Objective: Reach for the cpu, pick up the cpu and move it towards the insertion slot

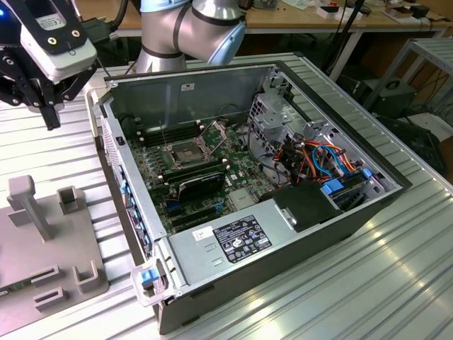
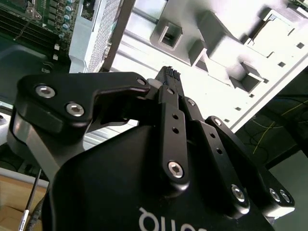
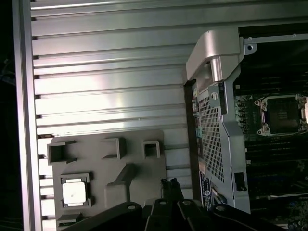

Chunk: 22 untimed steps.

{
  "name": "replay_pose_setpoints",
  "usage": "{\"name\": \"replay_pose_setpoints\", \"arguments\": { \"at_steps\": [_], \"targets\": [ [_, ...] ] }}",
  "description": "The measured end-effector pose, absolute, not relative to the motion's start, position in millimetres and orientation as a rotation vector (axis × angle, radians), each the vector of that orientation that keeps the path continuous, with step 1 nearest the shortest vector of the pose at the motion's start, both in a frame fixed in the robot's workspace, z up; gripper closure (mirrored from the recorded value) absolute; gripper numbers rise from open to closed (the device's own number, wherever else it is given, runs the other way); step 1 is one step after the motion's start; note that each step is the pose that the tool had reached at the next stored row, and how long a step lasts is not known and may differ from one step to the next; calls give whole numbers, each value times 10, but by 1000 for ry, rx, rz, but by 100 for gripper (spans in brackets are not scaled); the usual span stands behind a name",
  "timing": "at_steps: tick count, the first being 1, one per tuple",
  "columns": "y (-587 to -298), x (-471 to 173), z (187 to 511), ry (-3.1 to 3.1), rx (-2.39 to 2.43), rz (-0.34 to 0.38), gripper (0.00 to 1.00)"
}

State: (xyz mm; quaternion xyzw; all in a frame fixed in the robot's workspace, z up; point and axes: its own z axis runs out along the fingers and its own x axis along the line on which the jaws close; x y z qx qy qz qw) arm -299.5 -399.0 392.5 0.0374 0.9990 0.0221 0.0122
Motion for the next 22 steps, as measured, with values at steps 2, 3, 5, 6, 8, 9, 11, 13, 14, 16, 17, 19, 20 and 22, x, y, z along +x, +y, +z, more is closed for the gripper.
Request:
{"name": "replay_pose_setpoints", "arguments": {
  "at_steps": [2,3,5,6,8,9,11,13,14,16,17,19,20,22],
  "targets": [
    [-3990,-3032,3925,3114,117,69,89],
    [-3990,-3054,3925,3114,117,69,89],
    [-3990,-3130,3925,3114,117,69,89],
    [-3990,-3153,3925,3114,116,69,89],
    [-3990,-3207,3925,3114,117,69,89],
    [-3991,-3233,3925,3114,117,69,89],
    [-3999,-3284,3924,3114,117,69,89],
    [-4010,-3339,3924,3114,117,69,89],
    [-4025,-3401,3924,3114,117,69,89],
    [-4057,-3503,3923,3114,117,69,89],
    [-4074,-3543,3922,3114,117,69,89],
    [-4110,-3599,3919,3114,116,69,89],
    [-4125,-3623,3917,3114,116,69,89],
    [-4158,-3692,3912,3114,117,69,89]
  ]
}}
